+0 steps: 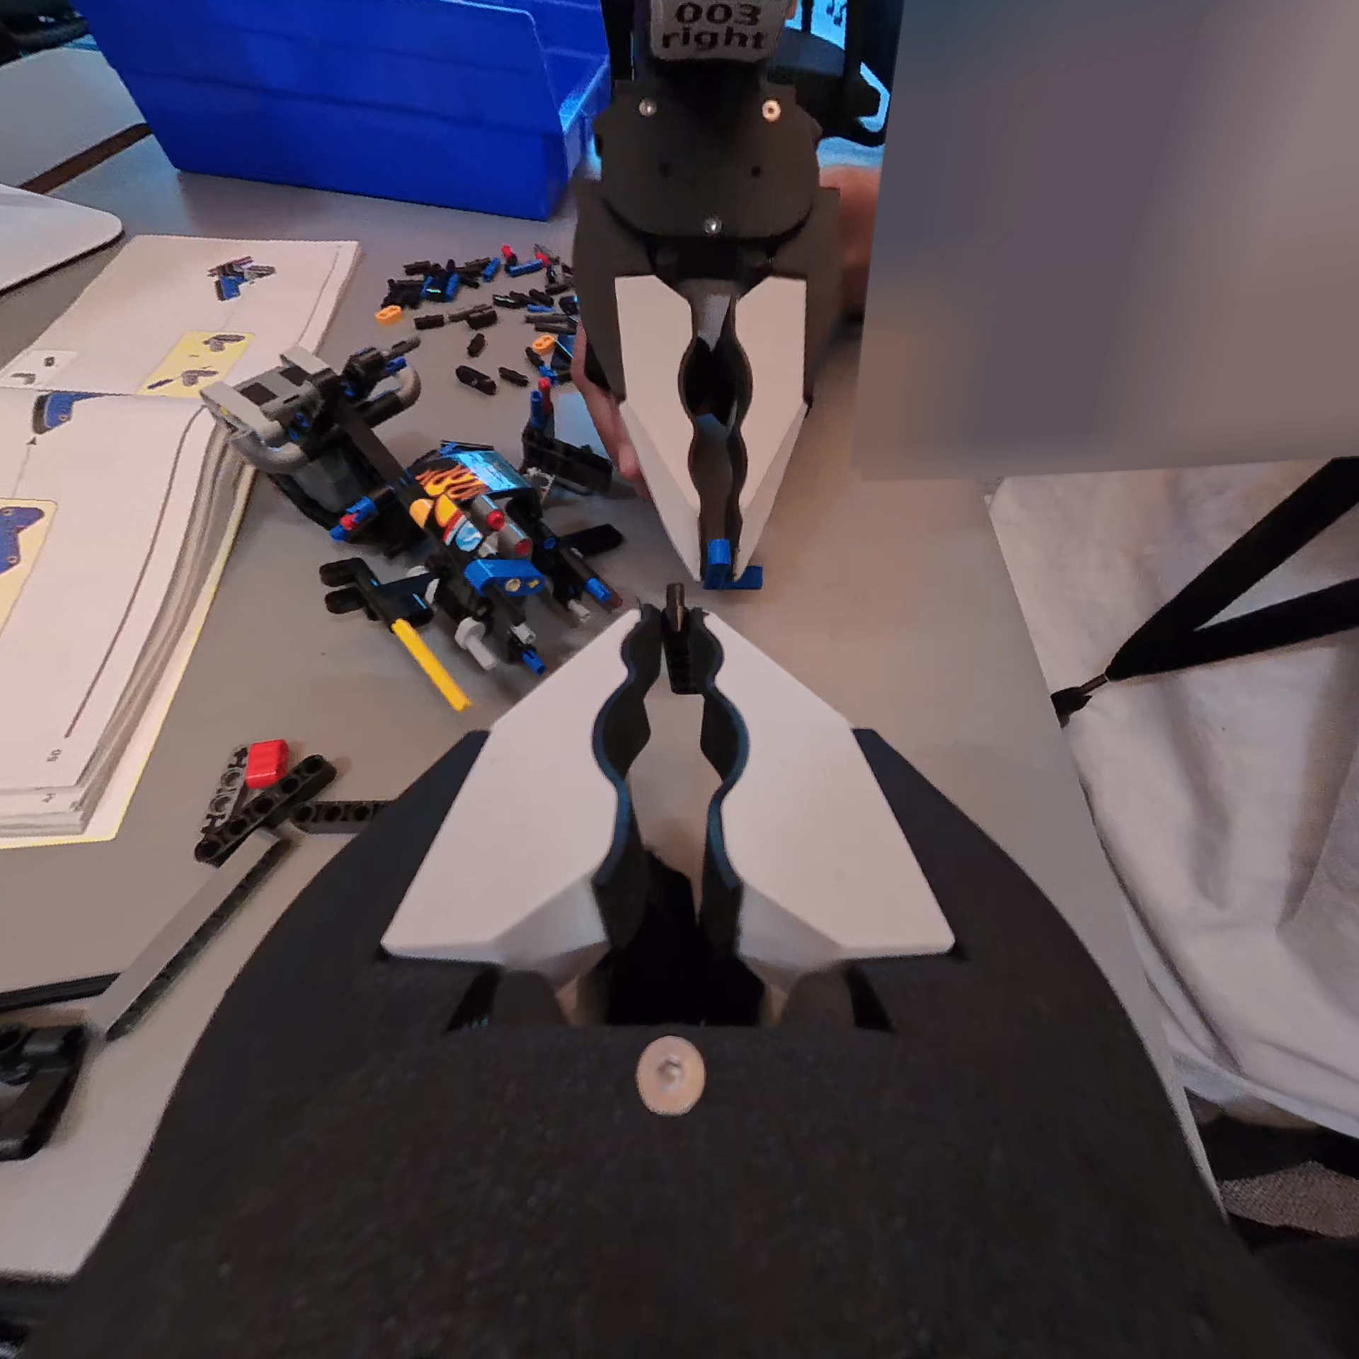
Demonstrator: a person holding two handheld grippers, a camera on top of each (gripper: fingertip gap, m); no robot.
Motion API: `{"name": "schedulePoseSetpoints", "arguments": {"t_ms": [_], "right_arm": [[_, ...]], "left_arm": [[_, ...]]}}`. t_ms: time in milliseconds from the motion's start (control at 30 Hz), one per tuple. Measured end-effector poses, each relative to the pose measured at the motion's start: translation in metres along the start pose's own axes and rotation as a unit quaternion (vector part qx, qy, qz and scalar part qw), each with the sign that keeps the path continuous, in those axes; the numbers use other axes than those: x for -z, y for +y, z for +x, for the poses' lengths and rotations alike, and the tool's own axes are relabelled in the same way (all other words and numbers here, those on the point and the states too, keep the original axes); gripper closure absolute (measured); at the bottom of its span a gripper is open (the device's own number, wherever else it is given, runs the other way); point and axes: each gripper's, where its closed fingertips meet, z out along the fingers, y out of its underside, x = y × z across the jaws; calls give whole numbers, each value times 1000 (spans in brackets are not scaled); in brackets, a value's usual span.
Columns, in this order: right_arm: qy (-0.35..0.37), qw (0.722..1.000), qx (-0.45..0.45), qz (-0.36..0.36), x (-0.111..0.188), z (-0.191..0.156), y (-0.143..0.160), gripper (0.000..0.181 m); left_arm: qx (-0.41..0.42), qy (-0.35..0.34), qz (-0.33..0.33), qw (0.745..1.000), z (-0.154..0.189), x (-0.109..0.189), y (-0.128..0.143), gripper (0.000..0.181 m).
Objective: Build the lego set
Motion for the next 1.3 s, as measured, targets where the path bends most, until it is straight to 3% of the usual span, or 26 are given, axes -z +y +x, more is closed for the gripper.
{"name": "schedulePoseSetpoints", "arguments": {"t_ms": [100,233,333,500,600,1300], "right_arm": [[20,997,76,-26,-7,-5,5,175],[41,988,149,0,-13,-9,-3,175],[80,990,110,20,-13,6,-12,175],[40,993,15,107,-4,3,-38,175],[28,992,-4,122,-3,2,-43,175],[58,998,30,18,-16,5,-22,175]], "left_arm": [[-5,4,-2,1000,3,-3,1,176],[-4,14,-3,1000,6,-3,3,176],[-18,27,-8,999,13,-3,4,176],[-23,27,9,999,16,-3,-4,176],[-19,27,19,999,16,-3,-7,176],[-53,-1,-11,999,14,-13,2,176]]}}
